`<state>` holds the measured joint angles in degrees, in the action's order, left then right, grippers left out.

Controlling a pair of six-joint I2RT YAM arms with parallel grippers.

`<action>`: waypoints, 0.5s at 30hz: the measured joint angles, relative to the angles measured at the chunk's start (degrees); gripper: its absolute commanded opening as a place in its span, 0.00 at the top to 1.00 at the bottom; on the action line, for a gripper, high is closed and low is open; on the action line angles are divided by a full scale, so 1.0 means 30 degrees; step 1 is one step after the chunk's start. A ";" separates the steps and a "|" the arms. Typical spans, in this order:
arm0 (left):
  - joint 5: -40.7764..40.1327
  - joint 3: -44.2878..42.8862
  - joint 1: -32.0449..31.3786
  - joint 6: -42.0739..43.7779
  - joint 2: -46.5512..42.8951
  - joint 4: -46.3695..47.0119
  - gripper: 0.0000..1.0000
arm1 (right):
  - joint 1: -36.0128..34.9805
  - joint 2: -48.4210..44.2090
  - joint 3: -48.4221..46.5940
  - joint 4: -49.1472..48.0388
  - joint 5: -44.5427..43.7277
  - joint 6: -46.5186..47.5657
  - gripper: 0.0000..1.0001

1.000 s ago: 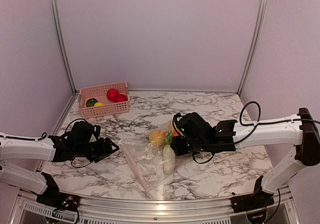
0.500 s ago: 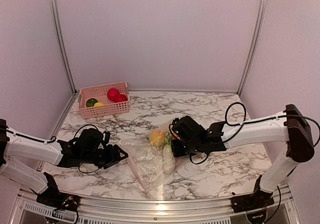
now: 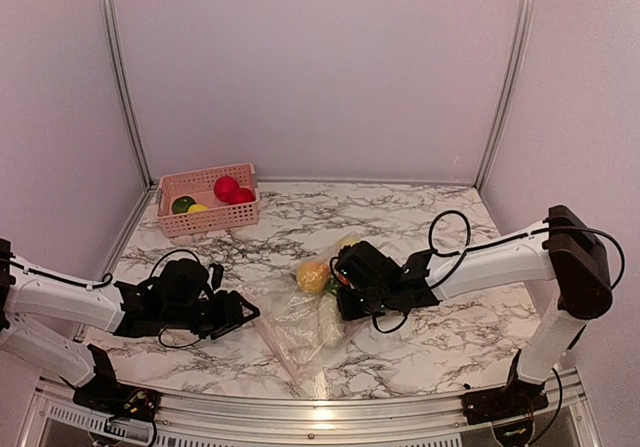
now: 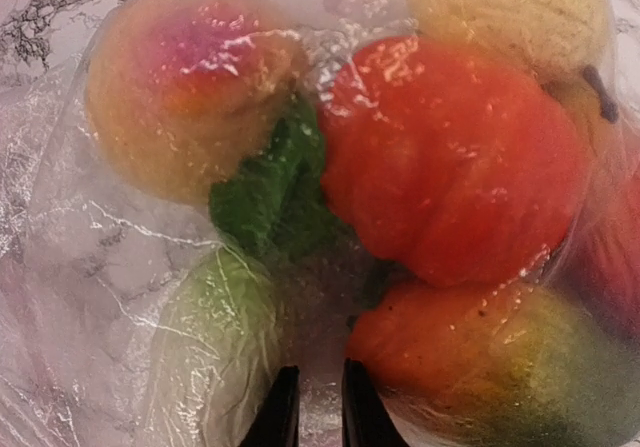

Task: Open the zip-top bag and remove the fake food
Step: Pick up the fake vegetable from the zipper food storage bag.

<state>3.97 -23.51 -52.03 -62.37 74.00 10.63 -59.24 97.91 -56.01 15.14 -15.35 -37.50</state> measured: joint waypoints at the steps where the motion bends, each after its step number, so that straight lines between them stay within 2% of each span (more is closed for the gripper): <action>1: -0.0087 0.0000 0.0000 -0.0007 -0.0255 -0.0138 0.41 | -0.0022 0.0058 -0.0029 -0.0015 0.0015 0.0000 0.81; 2: -0.0226 0.0000 -0.0007 -0.0007 -0.0597 -0.0321 0.41 | -0.0087 0.0153 -0.0087 -0.0007 0.0036 0.0015 0.77; 5: -0.0605 0.0000 -0.0015 -0.0007 -0.1734 -0.0889 0.41 | -0.0182 0.0539 -0.0459 -0.0029 0.0117 0.0109 0.57; 10: -0.1246 0.0015 -0.0036 0.0000 -0.2521 -0.1603 0.44 | -0.0539 0.0874 -0.1071 0.0109 0.0321 0.0401 0.38; 12: -0.1355 0.0160 -0.0036 0.0000 -0.2521 -0.1712 0.44 | -0.0685 0.1013 -0.1413 0.0233 0.0328 0.0488 0.38; 15: -0.1362 0.0459 -0.0036 -0.0007 -0.2521 -0.1880 0.46 | -0.0889 0.1078 -0.1821 0.0401 0.0306 0.0459 0.46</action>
<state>-0.12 -22.13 -52.14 -62.39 66.43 4.99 -61.91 101.14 -61.47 16.34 -14.44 -36.12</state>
